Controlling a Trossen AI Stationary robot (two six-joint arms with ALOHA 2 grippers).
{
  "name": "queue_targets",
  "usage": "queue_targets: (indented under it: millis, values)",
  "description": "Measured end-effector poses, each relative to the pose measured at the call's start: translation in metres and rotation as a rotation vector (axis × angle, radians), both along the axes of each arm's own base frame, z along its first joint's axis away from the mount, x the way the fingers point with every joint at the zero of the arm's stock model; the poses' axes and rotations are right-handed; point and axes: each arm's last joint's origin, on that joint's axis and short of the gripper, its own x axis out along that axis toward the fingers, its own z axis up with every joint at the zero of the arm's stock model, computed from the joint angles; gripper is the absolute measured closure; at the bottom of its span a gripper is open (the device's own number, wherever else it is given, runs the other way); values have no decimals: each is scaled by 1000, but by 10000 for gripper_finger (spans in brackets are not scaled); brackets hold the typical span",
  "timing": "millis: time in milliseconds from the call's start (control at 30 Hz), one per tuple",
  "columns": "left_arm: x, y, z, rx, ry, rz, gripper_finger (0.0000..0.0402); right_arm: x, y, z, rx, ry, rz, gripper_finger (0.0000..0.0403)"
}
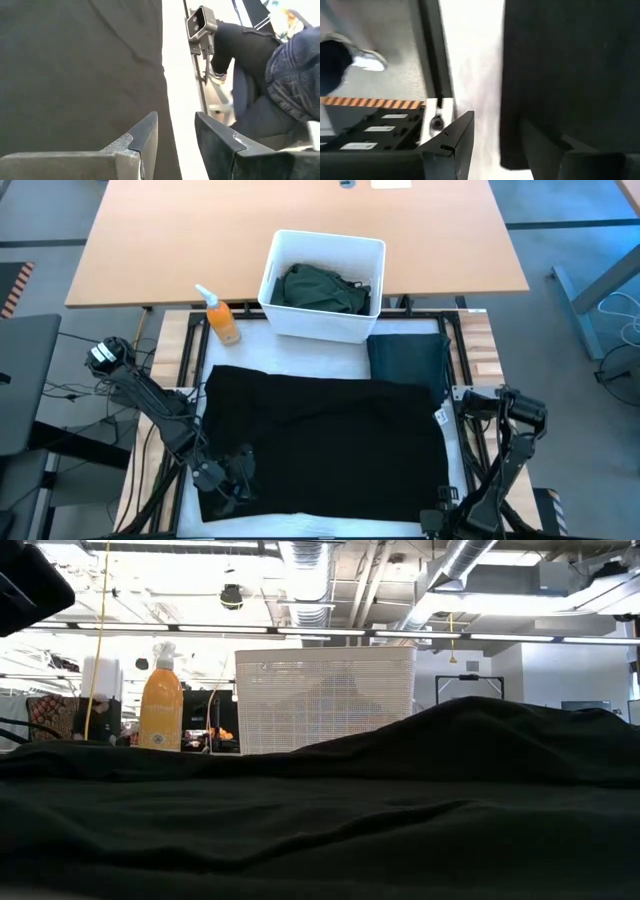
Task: Fold laundry
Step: Fold the black t-shirt
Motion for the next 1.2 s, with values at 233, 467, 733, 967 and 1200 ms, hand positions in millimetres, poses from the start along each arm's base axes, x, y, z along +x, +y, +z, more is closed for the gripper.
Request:
queue_targets:
  millis: [233,467,733,967,1200]
  values:
    - [-16,-17,10,-99,160,22,283,-2,2,-11,-46,4,8,272]
    - [-46,-41,7,-218,272,94,283,-2,0,-11,-65,12,16,375]
    - [-69,-68,-28,-188,438,131,283,-3,-2,-12,-80,19,16,371]
    - [-70,-72,-54,-44,494,90,283,-3,-2,-12,-82,20,16,389]
    - [-70,-72,-69,64,496,57,283,1,-2,-13,-67,21,-2,383]
